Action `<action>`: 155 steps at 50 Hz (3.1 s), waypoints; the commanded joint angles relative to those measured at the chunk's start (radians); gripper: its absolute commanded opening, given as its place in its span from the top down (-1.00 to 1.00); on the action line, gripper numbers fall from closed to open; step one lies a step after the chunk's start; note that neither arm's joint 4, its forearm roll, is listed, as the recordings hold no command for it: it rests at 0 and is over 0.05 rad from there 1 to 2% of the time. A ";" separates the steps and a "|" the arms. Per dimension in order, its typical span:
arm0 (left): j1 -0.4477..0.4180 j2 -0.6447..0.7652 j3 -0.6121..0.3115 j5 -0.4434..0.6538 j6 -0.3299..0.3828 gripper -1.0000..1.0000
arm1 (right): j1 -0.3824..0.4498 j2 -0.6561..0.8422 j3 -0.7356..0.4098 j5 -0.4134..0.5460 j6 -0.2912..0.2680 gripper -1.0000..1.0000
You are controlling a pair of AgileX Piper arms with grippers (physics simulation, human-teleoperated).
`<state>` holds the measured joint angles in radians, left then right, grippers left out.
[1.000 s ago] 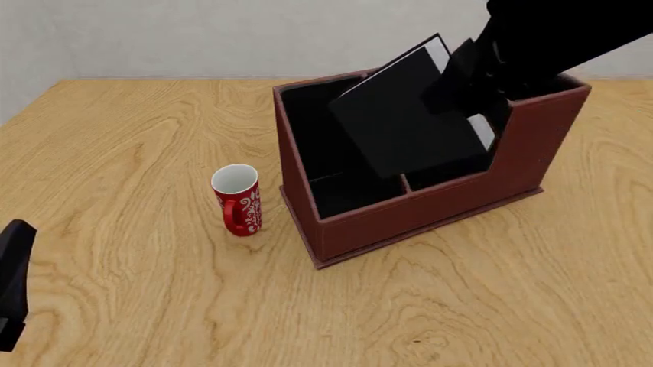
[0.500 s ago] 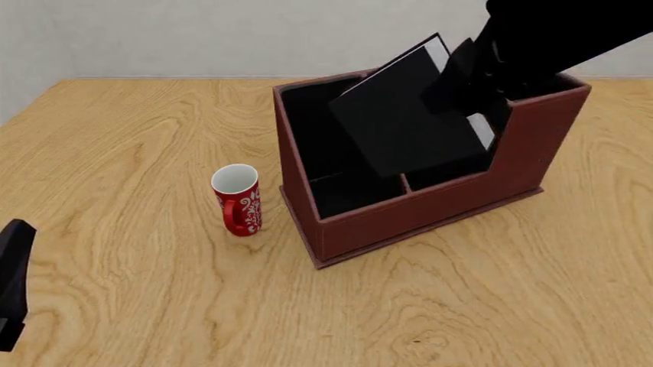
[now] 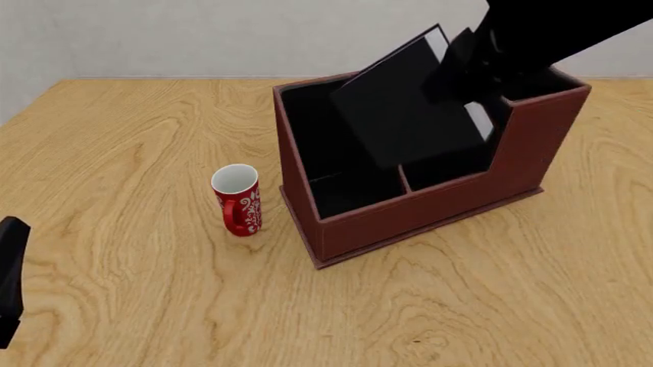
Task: Pick up the book and place it in the left compartment of the caddy.
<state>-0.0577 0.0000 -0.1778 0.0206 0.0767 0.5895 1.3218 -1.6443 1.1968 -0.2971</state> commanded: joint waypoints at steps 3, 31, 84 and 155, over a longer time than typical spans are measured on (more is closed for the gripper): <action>0.033 0.001 0.009 0.012 -0.051 -1.00 | -0.016 0.001 -0.032 0.023 -0.048 1.00; 0.052 0.028 0.045 -0.035 -0.059 -1.00 | -0.030 0.098 -0.100 0.023 -0.040 1.00; 0.077 0.193 0.090 -0.233 -0.058 -1.00 | -0.013 0.287 -0.233 0.022 0.033 1.00; 0.075 0.284 0.078 -0.321 -0.048 -1.00 | -0.029 0.310 0.048 -0.247 0.149 1.00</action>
<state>-0.0041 0.2533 -0.1044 -0.2902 0.0686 0.5597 1.6560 -1.6312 0.9638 -0.1095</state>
